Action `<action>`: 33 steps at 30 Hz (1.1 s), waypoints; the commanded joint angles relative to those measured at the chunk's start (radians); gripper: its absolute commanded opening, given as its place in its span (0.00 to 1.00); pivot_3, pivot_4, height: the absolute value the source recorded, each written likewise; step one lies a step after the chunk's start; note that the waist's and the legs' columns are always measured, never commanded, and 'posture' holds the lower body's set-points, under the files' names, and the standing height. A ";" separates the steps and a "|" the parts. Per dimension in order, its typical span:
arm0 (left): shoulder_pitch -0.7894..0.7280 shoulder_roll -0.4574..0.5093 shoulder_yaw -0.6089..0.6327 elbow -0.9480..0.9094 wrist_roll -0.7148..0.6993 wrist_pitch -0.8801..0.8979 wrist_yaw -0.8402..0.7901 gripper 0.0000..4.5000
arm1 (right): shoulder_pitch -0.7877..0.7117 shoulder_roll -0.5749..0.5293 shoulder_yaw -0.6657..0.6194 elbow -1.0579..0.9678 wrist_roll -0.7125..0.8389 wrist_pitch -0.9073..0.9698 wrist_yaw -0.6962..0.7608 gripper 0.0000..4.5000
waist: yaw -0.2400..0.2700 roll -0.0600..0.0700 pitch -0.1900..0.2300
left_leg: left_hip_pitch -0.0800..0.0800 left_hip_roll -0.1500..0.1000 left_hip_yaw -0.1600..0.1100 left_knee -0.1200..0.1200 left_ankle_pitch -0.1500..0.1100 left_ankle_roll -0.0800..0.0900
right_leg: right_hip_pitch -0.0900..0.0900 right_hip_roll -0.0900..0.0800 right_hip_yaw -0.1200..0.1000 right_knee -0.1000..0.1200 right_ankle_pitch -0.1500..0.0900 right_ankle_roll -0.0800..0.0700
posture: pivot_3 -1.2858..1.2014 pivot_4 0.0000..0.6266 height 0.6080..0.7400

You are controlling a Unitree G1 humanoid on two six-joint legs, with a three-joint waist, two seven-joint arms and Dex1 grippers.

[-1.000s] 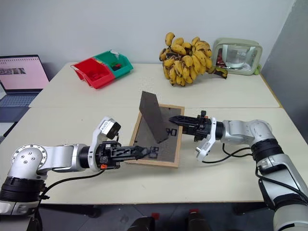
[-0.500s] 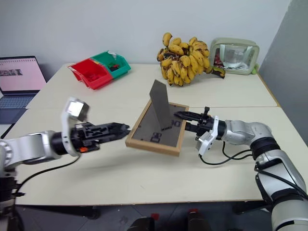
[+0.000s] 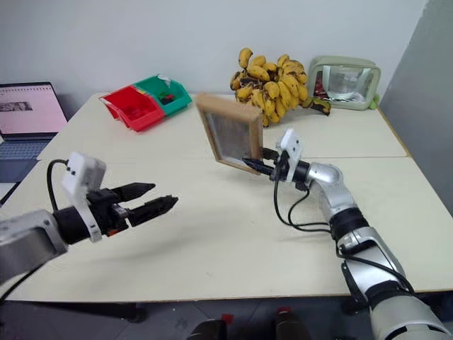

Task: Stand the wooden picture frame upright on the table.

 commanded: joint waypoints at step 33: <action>-0.032 -0.133 -0.136 0.108 0.550 -0.215 -0.226 1.00 | 0.250 0.045 -0.137 -0.079 -0.383 0.083 0.090 1.00 | 0.014 0.000 0.000 | -0.001 0.000 0.001 -0.001 0.000 0.000 | -0.001 0.005 0.000 -0.001 0.000 0.000 | 0.52 0.24 1.00</action>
